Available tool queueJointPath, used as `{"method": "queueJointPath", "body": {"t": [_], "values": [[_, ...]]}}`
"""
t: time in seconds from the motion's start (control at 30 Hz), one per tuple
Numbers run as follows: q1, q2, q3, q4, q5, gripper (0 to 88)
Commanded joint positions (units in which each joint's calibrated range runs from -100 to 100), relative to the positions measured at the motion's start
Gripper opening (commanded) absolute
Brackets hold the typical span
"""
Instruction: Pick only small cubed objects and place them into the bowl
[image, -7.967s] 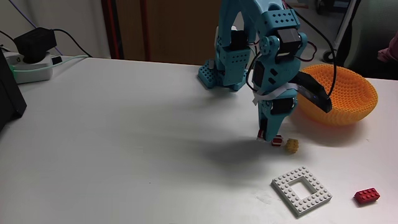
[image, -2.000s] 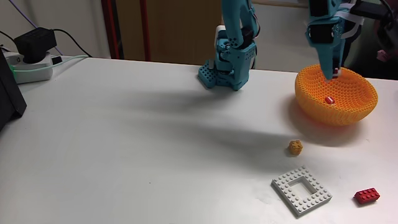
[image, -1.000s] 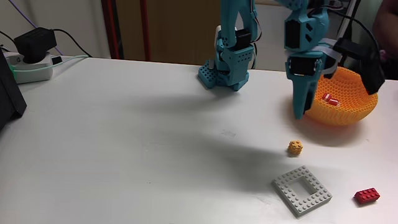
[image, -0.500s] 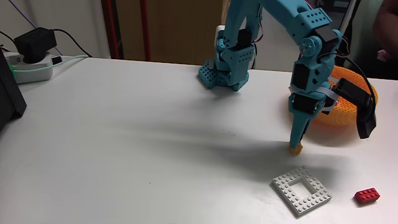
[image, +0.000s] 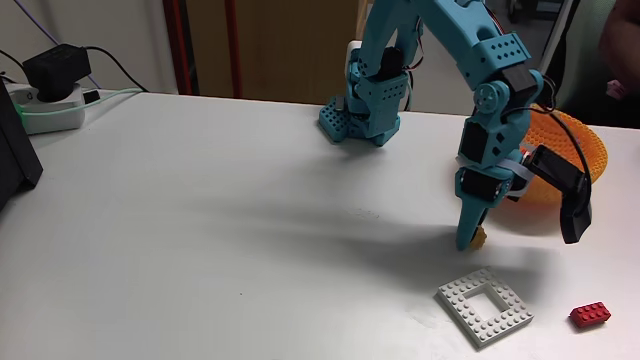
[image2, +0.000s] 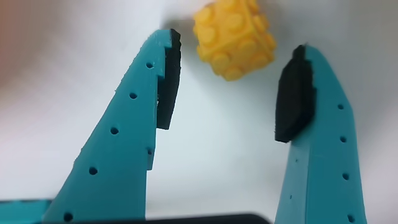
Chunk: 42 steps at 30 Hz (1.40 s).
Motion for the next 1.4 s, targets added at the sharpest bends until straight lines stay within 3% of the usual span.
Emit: {"method": "queueJointPath", "body": {"t": [0.0, 0.43, 0.77, 1.0, 1.2, 1.37], "values": [[0.5, 1.0, -2.5, -0.4, 0.4, 20.1], [-1.2, 2.3, -7.9, 1.1, 0.1, 16.8], [-1.1, 3.7, -8.0, 1.3, 0.0, 6.1], [-2.5, 1.2, -20.7, 14.4, -1.2, 5.3], [-4.7, -5.6, -31.3, 26.6, -4.4, 5.8], [-12.3, -22.5, -19.8, 27.8, -11.8, 6.8]]}}
